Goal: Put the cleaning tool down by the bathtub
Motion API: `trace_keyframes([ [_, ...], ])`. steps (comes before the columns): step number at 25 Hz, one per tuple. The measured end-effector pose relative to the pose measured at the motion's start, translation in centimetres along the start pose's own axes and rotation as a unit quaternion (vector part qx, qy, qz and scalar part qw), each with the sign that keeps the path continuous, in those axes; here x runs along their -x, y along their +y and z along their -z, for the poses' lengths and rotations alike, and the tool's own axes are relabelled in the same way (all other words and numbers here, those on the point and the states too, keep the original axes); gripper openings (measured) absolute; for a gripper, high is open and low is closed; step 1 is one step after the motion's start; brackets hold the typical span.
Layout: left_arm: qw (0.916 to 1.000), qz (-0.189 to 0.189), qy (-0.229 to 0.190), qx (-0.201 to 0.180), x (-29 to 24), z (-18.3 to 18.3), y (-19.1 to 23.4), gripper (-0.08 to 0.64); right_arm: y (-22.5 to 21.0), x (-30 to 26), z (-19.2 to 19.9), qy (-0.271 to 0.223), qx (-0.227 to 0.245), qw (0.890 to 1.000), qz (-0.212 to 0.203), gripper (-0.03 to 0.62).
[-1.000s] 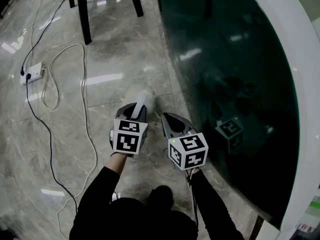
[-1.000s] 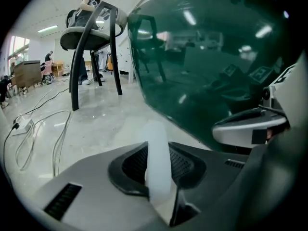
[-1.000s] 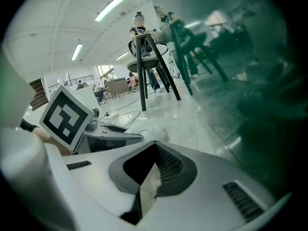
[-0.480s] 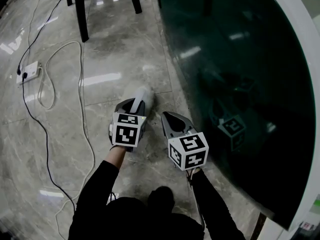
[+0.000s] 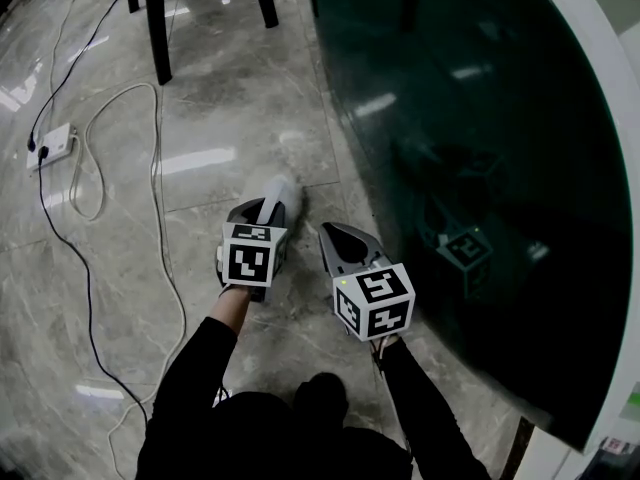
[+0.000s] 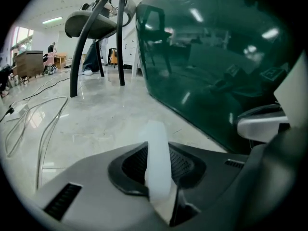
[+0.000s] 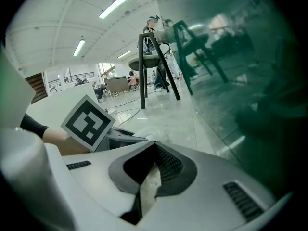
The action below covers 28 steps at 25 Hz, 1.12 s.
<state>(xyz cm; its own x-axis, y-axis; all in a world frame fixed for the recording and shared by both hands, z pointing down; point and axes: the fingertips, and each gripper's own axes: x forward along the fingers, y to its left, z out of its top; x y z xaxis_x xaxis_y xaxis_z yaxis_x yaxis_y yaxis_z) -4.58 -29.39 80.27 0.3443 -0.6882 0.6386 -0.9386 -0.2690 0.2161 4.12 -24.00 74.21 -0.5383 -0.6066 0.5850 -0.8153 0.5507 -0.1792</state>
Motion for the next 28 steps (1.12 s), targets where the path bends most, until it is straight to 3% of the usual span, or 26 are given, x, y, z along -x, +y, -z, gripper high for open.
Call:
trace_keyframes([
  [11, 0.9996, -0.009, 0.001, -0.025, -0.3, 0.1, -0.1, 0.097, -0.1, 0.0, 0.7, 0.005, -0.005, 1.000, 0.000, 0.000],
  [28, 0.9994, 0.006, -0.019, -0.028, 0.6, -1.3, -0.3, 0.124, 0.2, 0.0, 0.4, 0.003, -0.008, 1.000, 0.001, 0.000],
])
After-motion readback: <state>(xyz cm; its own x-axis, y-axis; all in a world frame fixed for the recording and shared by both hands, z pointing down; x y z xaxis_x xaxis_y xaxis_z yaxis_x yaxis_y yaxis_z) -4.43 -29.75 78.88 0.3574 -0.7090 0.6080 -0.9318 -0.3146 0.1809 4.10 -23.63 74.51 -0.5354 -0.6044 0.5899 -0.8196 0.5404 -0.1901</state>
